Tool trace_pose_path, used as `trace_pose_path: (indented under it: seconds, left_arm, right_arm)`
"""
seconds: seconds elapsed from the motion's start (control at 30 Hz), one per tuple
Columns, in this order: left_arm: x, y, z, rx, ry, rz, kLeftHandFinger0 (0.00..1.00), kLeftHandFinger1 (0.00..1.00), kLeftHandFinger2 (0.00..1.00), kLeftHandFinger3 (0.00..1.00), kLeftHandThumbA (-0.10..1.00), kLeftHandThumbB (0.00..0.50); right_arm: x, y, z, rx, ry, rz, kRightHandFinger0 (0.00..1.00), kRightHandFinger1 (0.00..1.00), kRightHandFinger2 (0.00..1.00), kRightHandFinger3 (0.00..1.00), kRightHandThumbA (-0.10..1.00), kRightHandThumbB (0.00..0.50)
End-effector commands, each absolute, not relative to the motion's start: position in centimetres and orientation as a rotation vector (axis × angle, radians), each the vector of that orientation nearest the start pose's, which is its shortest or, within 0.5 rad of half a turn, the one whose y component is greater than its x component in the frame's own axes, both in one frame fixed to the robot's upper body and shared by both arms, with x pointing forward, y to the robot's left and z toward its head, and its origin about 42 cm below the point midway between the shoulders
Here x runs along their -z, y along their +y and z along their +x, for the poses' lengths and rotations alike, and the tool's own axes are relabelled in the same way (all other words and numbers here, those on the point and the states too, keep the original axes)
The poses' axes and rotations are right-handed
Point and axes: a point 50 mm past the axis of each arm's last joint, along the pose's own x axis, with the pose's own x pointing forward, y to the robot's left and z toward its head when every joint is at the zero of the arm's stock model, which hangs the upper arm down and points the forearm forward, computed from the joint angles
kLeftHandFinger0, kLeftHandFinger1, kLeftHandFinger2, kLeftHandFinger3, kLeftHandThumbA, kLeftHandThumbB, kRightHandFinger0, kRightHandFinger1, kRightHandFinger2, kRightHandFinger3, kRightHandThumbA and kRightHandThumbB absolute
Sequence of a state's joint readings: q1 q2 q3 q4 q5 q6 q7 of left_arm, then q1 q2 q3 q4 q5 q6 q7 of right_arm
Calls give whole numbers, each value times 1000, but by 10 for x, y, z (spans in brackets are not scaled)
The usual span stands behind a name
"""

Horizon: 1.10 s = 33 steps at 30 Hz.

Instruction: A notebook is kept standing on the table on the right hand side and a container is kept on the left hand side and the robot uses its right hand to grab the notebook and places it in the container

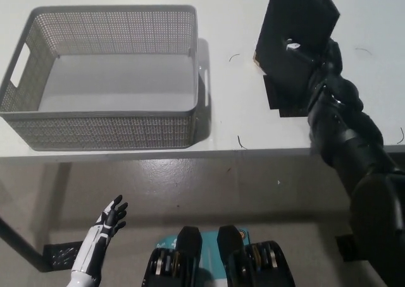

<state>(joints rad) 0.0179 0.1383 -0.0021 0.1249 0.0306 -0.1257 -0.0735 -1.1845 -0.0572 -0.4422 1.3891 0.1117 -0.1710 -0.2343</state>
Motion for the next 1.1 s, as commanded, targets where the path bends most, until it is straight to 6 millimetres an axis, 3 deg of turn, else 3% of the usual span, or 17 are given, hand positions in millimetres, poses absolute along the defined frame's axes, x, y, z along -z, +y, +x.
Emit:
trace_pose_path:
  seconds: [0.0, 0.03, 0.17, 0.33, 0.37, 0.43, 0.47, 0.5, 0.53, 0.57, 0.6, 0.67, 0.7, 0.8, 0.87, 0.93, 1.07]
  left_arm:
    - [-80, 258, 277, 91, -50, 147, 1000, 1000, 1000, 1000, 1000, 159]
    - [-80, 257, 277, 91, -48, 148, 1000, 1000, 1000, 1000, 1000, 168]
    - [-79, 257, 276, 82, -41, 155, 1000, 1000, 1000, 1000, 1000, 150]
    - [-76, 257, 273, 71, -37, 167, 1000, 1000, 1000, 1000, 1000, 137]
    - [-76, 257, 272, 72, -36, 182, 1000, 1000, 1000, 1000, 1000, 129]
    - [-76, 257, 270, 70, -36, 174, 1000, 1000, 1000, 1000, 1000, 134]
    - [-75, 258, 269, 70, -36, 173, 1000, 1000, 1000, 1000, 1000, 135]
    - [-75, 258, 269, 72, -30, 169, 1000, 1000, 1000, 1000, 1000, 135]
    - [-74, 258, 269, 73, -31, 167, 1000, 1000, 1000, 1000, 1000, 135]
    - [-73, 258, 269, 74, -33, 170, 1000, 1000, 1000, 1000, 1000, 138]
    - [-72, 258, 269, 77, -34, 171, 1000, 1000, 1000, 1000, 1000, 135]
    - [-72, 258, 269, 81, -29, 168, 1000, 1000, 1000, 1000, 1000, 134]
    - [-73, 258, 269, 81, -26, 170, 1000, 1000, 1000, 1000, 1000, 127]
    - [-73, 258, 269, 80, -22, 178, 1000, 1000, 1000, 1000, 1000, 116]
    - [-73, 260, 270, 80, -21, 187, 1000, 1000, 1000, 1000, 1000, 121]
    - [-74, 259, 271, 80, -21, 189, 1000, 1000, 1000, 1000, 1000, 131]
    - [-74, 258, 269, 83, -25, 187, 1000, 1000, 1000, 1000, 1000, 122]
  right_arm:
    - [-300, -150, 585, 250, -46, 467, 0, 84, 479, 696, -100, 115]
    - [-303, -150, 586, 244, -62, 473, 0, 199, 694, 858, -100, 106]
    - [-311, -149, 586, 249, -95, 508, 0, 292, 762, 851, -100, 87]
    - [-317, -148, 586, 255, -120, 595, 0, 336, 710, 701, -100, 83]
    - [-321, -148, 587, 253, -123, 652, 0, 332, 728, 718, -100, 77]
    - [-334, -146, 588, 241, -141, 716, 0, 299, 753, 1000, -100, 48]
    - [-337, -145, 587, 237, -148, 727, 0, 235, 753, 886, -100, 49]
    - [-351, -143, 586, 200, -202, 734, 0, 217, 737, 612, -100, 62]
    - [-356, -143, 586, 191, -215, 741, 0, 199, 737, 662, -100, 57]
    - [-373, -140, 583, 159, -261, 769, 0, 189, 745, 658, -100, 54]
    - [-388, -137, 580, 142, -292, 788, 0, 151, 718, 748, -100, 66]
    - [-417, -130, 571, 107, -371, 795, 0, 149, 686, 730, -100, 74]
    - [-433, -126, 566, 73, -414, 800, 0, 147, 671, 778, -100, 66]
    - [-460, -115, 553, 11, -484, 816, 0, 158, 675, 827, -100, 67]
    - [-482, -100, 542, -56, -516, 819, 0, 163, 695, 990, -100, 51]
    - [-493, -86, 537, -72, -525, 806, 0, 214, 712, 912, -100, 56]
    - [-490, -55, 534, -121, -518, 720, 0, 257, 725, 826, -100, 65]
